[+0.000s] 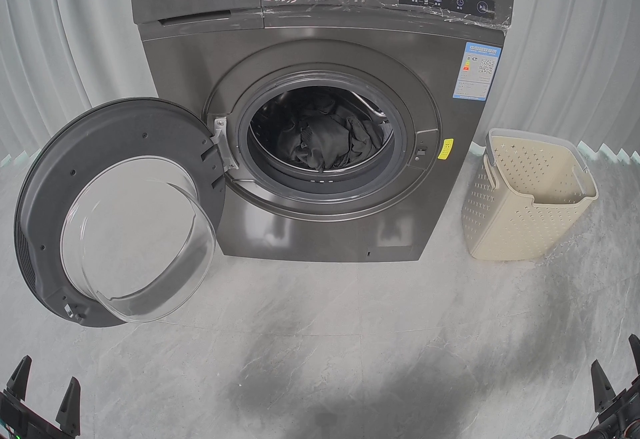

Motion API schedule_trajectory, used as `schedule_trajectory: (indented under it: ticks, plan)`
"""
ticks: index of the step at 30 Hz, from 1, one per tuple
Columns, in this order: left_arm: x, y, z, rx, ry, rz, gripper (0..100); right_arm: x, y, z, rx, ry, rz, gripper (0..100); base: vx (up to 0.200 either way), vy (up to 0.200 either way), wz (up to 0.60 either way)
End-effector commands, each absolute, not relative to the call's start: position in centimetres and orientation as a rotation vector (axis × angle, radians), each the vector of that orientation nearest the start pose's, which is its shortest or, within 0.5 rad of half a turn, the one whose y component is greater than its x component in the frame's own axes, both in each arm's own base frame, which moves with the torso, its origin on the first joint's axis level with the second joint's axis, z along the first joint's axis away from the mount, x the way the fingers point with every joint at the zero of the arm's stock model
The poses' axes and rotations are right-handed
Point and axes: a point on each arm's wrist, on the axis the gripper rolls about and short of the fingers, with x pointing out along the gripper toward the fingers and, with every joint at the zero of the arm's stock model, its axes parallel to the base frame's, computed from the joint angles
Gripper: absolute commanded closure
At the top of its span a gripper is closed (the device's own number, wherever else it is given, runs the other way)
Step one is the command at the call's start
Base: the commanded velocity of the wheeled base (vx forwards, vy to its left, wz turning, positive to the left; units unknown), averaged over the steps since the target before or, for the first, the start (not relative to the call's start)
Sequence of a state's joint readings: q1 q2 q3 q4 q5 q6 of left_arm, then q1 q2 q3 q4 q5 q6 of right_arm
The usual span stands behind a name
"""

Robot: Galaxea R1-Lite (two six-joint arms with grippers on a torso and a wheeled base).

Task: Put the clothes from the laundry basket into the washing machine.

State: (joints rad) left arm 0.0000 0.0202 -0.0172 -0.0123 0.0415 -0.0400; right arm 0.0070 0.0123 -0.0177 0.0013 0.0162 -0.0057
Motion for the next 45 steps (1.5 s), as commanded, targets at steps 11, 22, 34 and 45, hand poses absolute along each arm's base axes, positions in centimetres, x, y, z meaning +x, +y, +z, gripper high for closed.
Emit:
schedule_trajectory:
  ticks: [11,22,34,45]
  plan:
    - [-2.25,0.09,7.7,-0.04,-0.01,0.037,0,-2.28,0.02,7.53,-0.006,0.001,0.026,0,0.0,0.2,0.0]
    - [-2.26,0.09,7.7,-0.04,-0.011,0.037,0,-2.28,0.02,7.53,-0.006,0.001,0.025,0,-0.036,0.109,0.0]
    - [-2.26,0.09,7.7,-0.042,-0.011,0.037,0,-2.28,0.02,7.53,-0.006,0.001,0.025,0,-0.067,0.0,0.0]
    - [-2.26,0.09,7.7,-0.042,-0.011,0.037,0,-2.28,0.02,7.53,-0.006,0.001,0.025,0,0.0,0.182,0.0]
